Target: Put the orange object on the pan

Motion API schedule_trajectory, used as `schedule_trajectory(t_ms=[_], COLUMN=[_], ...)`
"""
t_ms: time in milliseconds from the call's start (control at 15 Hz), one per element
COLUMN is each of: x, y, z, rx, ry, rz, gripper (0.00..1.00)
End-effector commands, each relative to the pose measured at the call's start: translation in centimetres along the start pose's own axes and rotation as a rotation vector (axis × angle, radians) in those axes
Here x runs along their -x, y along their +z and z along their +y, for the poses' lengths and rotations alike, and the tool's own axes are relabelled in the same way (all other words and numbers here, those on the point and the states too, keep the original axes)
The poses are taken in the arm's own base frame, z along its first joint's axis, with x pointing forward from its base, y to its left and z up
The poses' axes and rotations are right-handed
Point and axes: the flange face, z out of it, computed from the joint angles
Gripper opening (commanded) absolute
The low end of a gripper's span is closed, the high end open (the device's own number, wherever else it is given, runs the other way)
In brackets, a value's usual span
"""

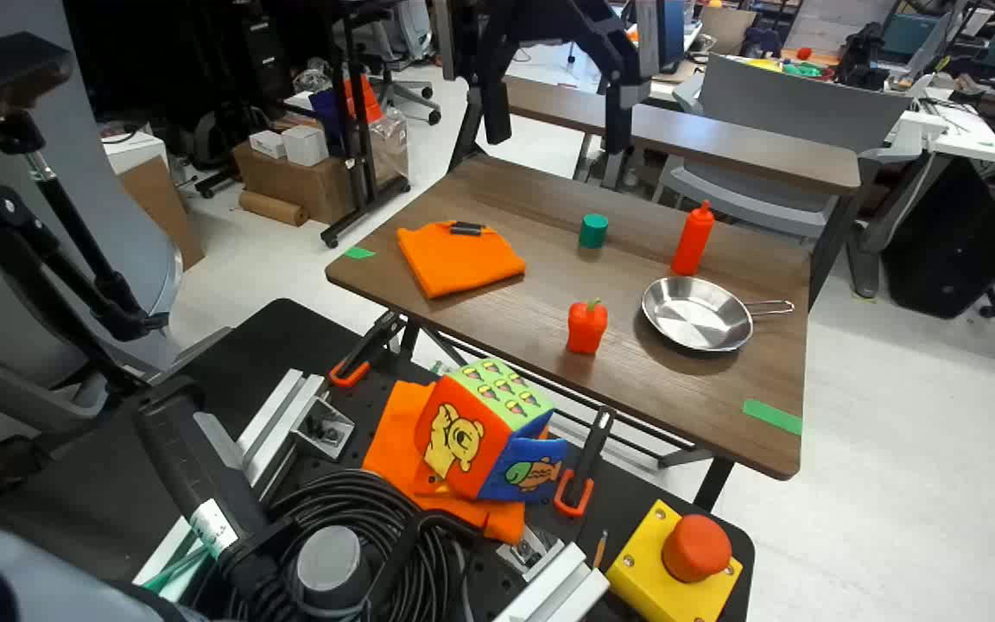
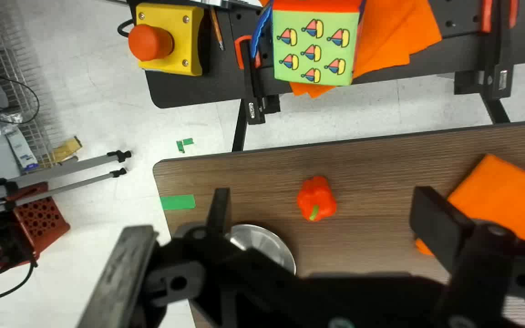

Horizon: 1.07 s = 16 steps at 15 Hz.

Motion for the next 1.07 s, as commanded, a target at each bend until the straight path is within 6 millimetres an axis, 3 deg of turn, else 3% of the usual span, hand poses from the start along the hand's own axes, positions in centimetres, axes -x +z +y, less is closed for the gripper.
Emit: schedule_trajectory(t_ms=[0, 533, 667, 1000], x=[0.0, 0.0, -0.4, -3.9], y=[0.0, 0.0, 0.7, 4.6], z=[0.0, 0.0, -0.2, 0.2], rx=[0.000, 0.000, 0.003, -0.067], ry=[0.000, 0.000, -0.011, -0.047], rz=[-0.001, -0.001, 0.019, 0.038], gripper=[1.00, 1.00, 1.00, 1.00])
